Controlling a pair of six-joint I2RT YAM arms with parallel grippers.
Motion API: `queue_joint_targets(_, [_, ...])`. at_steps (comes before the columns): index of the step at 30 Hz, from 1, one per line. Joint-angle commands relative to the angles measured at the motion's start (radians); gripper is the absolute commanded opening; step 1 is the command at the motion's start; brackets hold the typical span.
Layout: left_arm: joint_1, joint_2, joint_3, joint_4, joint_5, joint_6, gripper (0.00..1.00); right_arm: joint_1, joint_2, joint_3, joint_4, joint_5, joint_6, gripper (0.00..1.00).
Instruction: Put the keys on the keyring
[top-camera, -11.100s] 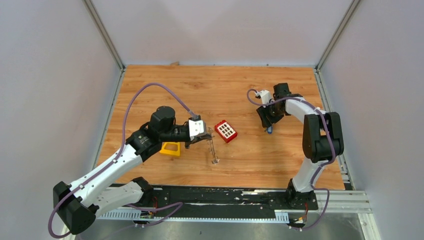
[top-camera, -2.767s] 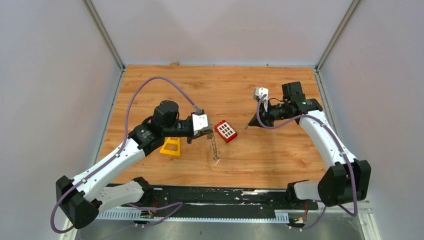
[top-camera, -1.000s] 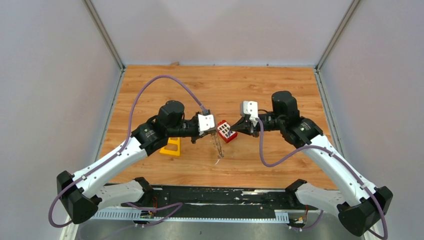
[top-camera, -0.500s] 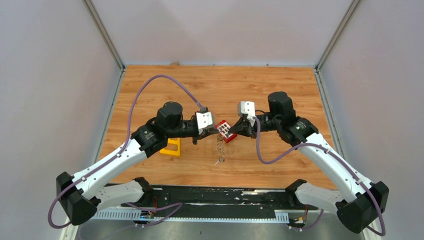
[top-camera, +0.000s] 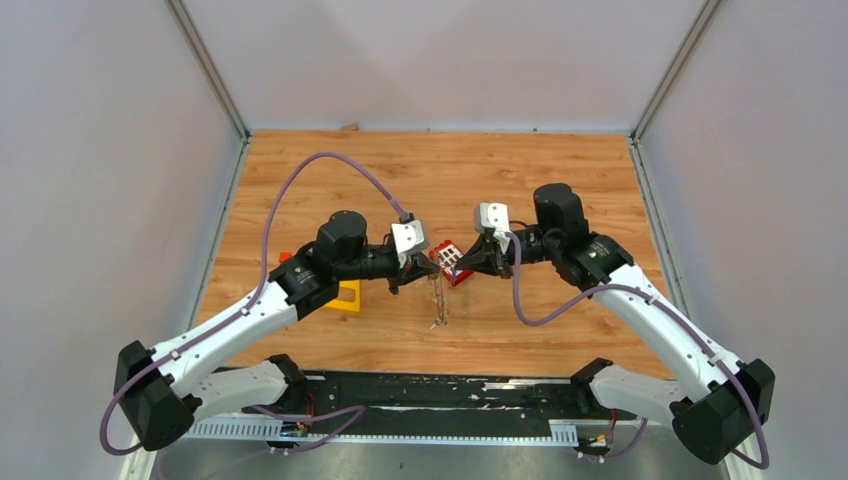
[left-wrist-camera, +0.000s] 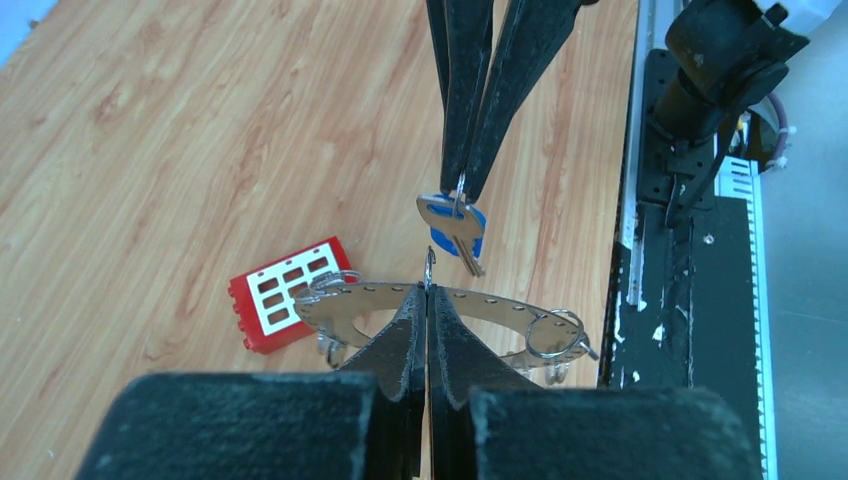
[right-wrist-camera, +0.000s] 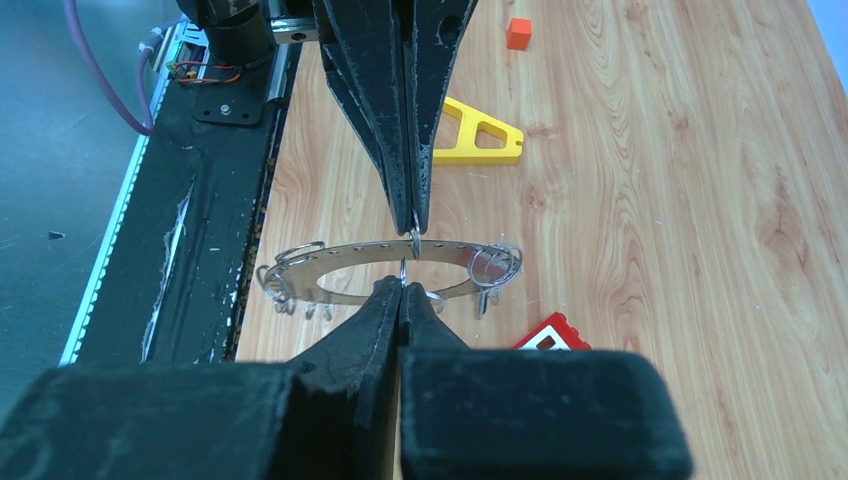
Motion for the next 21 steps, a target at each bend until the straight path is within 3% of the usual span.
queue_joint_targets(1, [-0.007,-0.024,0.007,0.107,0.035,-0.056,0.0,0.004,0.014,0.004,0.034,-0.056,0.005,0.0])
queue_joint_targets(21, [-0.006,-0.02,-0.021,0.158,0.083,-0.07,0.0,0.024,0.04,0.019,0.006,-0.049,-0.018,0.0])
